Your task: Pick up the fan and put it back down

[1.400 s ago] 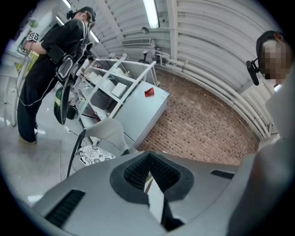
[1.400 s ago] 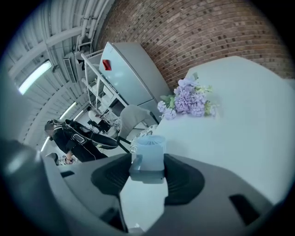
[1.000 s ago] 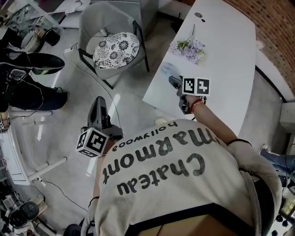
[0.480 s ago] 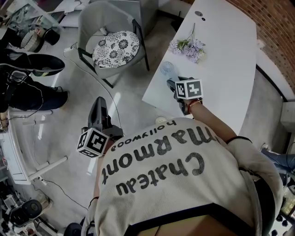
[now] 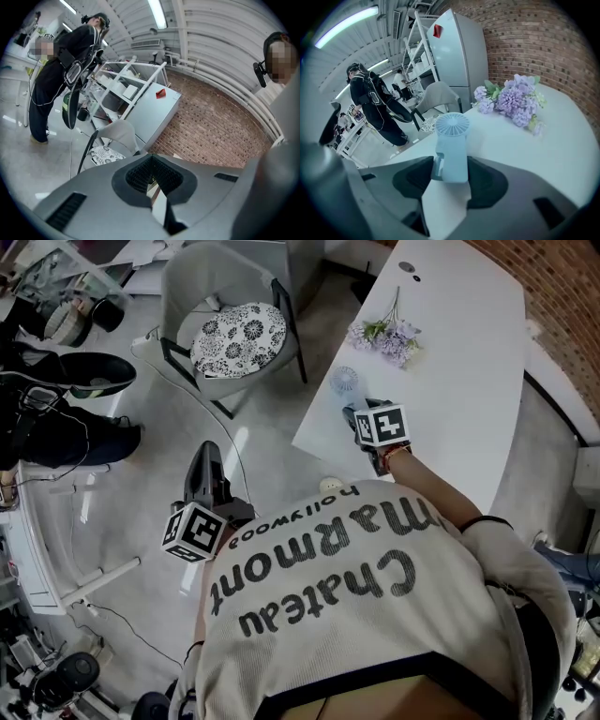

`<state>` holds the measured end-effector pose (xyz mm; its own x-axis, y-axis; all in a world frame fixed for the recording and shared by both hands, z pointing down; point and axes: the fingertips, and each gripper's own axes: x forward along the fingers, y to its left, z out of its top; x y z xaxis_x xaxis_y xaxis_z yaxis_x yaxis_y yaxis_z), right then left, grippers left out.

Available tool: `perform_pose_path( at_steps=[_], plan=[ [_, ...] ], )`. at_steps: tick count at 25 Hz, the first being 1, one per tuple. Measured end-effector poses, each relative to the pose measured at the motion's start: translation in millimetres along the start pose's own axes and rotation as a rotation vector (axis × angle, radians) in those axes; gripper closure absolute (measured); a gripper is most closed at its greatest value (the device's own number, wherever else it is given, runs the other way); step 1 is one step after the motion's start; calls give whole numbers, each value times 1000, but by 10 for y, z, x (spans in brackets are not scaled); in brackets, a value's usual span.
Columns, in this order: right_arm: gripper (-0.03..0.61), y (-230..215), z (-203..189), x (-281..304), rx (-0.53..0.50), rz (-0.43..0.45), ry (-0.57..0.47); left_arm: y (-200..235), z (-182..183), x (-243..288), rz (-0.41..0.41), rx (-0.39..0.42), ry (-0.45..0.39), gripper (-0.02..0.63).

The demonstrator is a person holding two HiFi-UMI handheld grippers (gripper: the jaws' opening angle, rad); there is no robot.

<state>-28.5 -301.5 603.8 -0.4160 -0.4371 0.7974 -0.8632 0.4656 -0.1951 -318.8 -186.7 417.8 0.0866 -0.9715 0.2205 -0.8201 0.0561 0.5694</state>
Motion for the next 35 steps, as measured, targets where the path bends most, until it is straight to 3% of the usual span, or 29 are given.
perform_pose_path(
  at_steps=[24,35],
  plan=[
    [350,1,-52,105,-106,-76,60,129,8,-38,32,-16,-14,612],
    [348,-1,-62,76,-76,-109,69,197,60,-262,49,-21,-34,612]
  ],
)
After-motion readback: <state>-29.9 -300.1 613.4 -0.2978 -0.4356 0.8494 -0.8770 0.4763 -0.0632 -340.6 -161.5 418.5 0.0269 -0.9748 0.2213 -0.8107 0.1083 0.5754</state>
